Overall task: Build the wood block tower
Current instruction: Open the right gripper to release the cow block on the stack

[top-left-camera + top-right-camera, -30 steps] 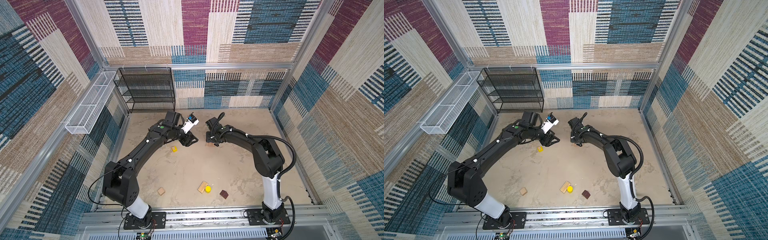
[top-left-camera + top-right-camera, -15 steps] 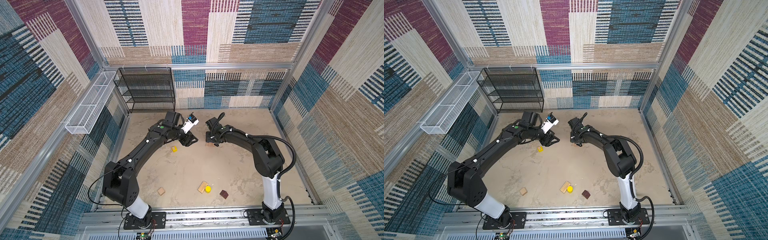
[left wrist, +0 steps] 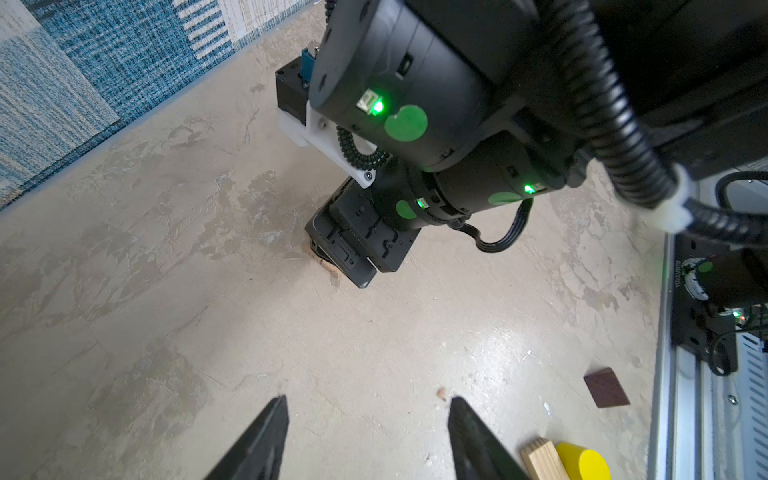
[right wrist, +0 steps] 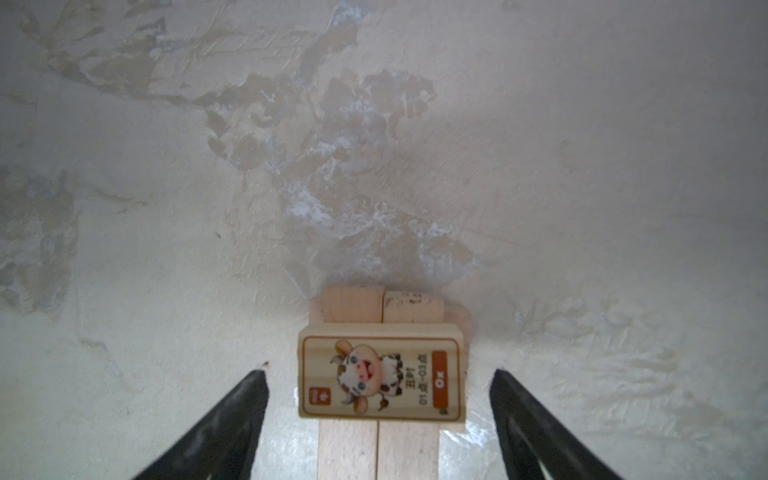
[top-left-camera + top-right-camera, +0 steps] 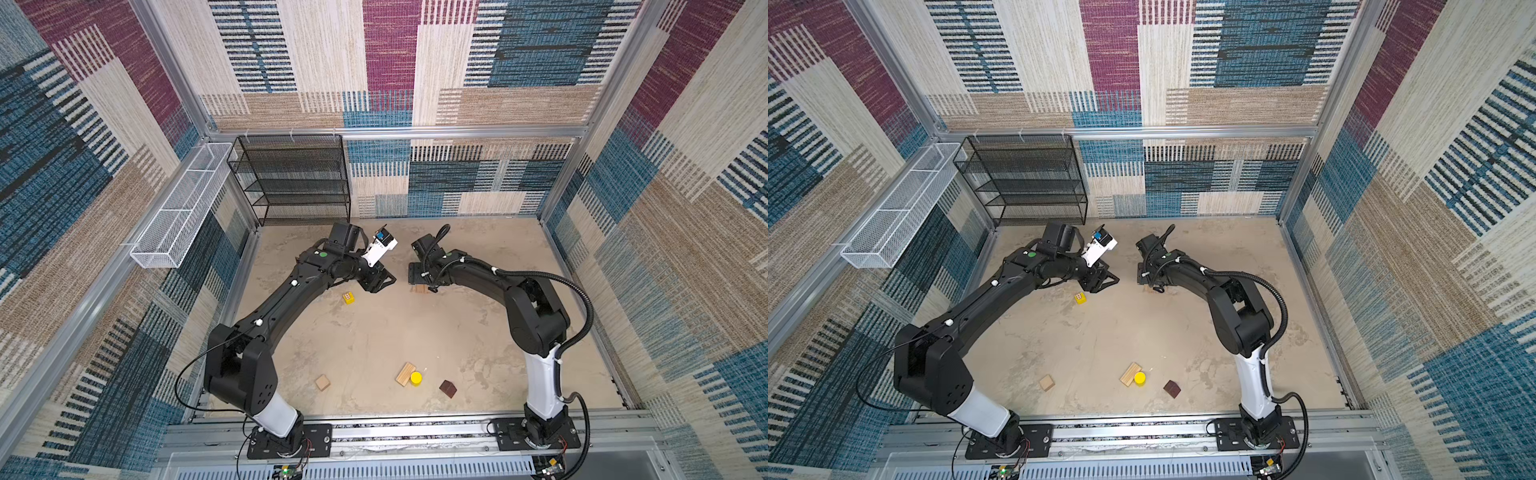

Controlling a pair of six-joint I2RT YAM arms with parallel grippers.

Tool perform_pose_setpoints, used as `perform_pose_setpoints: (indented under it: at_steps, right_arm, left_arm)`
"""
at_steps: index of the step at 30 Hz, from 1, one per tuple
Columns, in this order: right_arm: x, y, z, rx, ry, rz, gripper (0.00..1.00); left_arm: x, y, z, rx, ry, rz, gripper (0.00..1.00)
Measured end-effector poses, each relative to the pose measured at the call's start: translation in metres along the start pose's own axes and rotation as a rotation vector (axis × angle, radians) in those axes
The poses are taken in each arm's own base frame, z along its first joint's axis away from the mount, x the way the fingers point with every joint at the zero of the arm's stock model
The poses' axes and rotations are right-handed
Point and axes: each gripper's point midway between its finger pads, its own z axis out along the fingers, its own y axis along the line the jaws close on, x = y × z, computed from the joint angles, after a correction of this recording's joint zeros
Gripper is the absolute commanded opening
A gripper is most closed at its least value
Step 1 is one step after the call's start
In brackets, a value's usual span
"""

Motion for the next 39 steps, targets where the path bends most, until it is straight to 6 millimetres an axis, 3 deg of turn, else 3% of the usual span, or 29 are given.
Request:
perform_pose_setpoints:
  at_steps: [39]
  right_arm:
    - [0.0020,0.0070,-0.0049,-0.046,0.017,-0.004,0.82]
  left_arm:
    - [0.0006,-0.0004,0.0015,-0.010,0.008,0.009,0.66]
